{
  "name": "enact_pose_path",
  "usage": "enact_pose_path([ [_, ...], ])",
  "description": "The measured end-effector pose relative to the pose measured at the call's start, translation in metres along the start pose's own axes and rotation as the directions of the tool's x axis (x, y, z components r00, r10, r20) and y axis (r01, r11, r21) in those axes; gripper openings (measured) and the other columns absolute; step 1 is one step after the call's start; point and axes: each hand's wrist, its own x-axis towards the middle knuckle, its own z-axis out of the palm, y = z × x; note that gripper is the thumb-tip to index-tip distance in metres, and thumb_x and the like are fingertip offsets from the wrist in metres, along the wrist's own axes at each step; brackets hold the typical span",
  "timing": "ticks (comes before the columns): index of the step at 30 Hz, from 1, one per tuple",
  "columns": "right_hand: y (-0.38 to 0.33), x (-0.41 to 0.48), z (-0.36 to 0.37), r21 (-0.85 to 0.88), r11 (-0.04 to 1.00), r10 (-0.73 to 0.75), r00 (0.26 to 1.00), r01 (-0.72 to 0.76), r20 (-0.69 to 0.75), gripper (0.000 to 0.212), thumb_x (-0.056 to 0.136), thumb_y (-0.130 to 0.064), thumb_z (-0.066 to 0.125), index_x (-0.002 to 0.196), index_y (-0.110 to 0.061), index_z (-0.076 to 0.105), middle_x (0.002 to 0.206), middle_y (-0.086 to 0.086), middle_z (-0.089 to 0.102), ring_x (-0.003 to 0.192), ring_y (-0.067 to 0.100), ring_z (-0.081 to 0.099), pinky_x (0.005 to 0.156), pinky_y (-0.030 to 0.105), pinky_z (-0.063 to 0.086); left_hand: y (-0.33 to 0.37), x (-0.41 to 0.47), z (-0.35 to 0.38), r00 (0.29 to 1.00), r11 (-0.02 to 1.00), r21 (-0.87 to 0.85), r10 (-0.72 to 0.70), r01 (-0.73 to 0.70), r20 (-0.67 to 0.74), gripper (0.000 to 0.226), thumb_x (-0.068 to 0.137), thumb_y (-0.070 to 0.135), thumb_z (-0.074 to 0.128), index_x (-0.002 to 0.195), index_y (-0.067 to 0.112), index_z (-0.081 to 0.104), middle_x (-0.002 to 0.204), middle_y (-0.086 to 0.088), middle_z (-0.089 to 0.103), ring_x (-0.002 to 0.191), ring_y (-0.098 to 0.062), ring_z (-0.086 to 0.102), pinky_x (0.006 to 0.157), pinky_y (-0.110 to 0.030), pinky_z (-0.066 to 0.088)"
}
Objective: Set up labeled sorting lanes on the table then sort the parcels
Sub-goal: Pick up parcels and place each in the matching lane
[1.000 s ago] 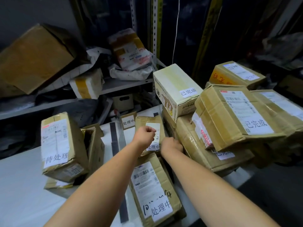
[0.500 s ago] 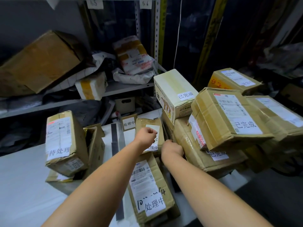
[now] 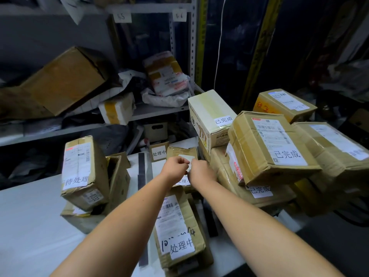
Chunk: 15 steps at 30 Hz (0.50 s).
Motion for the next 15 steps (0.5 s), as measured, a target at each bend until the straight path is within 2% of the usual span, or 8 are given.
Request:
enact_pose_path([
  [3,-0.014,0.0,-0.006,0.263,0.963,-0.037,0.996,0.056,-0.08,0.027,0.1,-0.017,0.049,0.123,-0.021,0.063,0.12,0.01,0.066,0.107,0.033,0.063,0.075,0.032,0.045,0.008,-0.008,-0.011,0.997,0.996,-0.083,0.039,-0.045,-0.071,0.024,0.089,-0.003,0.052,0.082,0.016,0.064,0.079,-0.001,0.065,0.072,-0.015,0.057,0.062,-0.026,0.045],
  [6,-0.032,-0.002,-0.017,0.461,0.869,-0.117,0.98,0.178,-0.158,0.026,0.099,-0.015,0.053,0.119,-0.02,0.068,0.113,0.009,0.07,0.1,0.029,0.064,0.078,0.031,0.05,0.019,-0.018,-0.033,0.987,0.978,-0.187,0.062,-0.09,-0.15,0.019,0.089,-0.004,0.053,0.088,0.01,0.065,0.079,-0.003,0.066,0.069,-0.014,0.057,0.058,-0.026,0.045],
  [11,-0.09,-0.011,-0.035,0.575,0.728,-0.286,0.928,0.373,-0.239,0.026,0.095,-0.011,0.053,0.112,-0.018,0.072,0.106,0.006,0.073,0.094,0.022,0.064,0.082,0.034,0.054,0.039,-0.055,-0.092,0.916,0.959,-0.19,0.124,-0.209,-0.382,0.022,0.084,-0.009,0.053,0.086,0.006,0.068,0.07,-0.002,0.064,0.059,-0.011,0.057,0.047,-0.019,0.043],
  [13,-0.128,-0.022,-0.038,0.605,0.657,-0.357,0.892,0.451,-0.277,0.024,0.093,-0.009,0.054,0.106,-0.017,0.073,0.101,0.006,0.073,0.09,0.02,0.062,0.079,0.03,0.052,0.042,-0.078,-0.121,0.865,0.953,-0.203,0.099,-0.225,-0.493,0.022,0.085,-0.011,0.052,0.089,0.004,0.068,0.072,-0.002,0.065,0.061,-0.008,0.059,0.047,-0.015,0.045],
  [15,-0.169,-0.042,-0.04,0.648,0.573,-0.427,0.858,0.502,-0.287,0.021,0.092,-0.007,0.057,0.103,-0.014,0.073,0.098,0.006,0.073,0.089,0.021,0.064,0.077,0.028,0.049,0.037,-0.104,-0.155,0.808,0.938,-0.245,0.057,-0.244,-0.587,0.022,0.087,-0.011,0.051,0.091,0.003,0.068,0.077,-0.005,0.067,0.068,-0.013,0.062,0.051,-0.018,0.05],
])
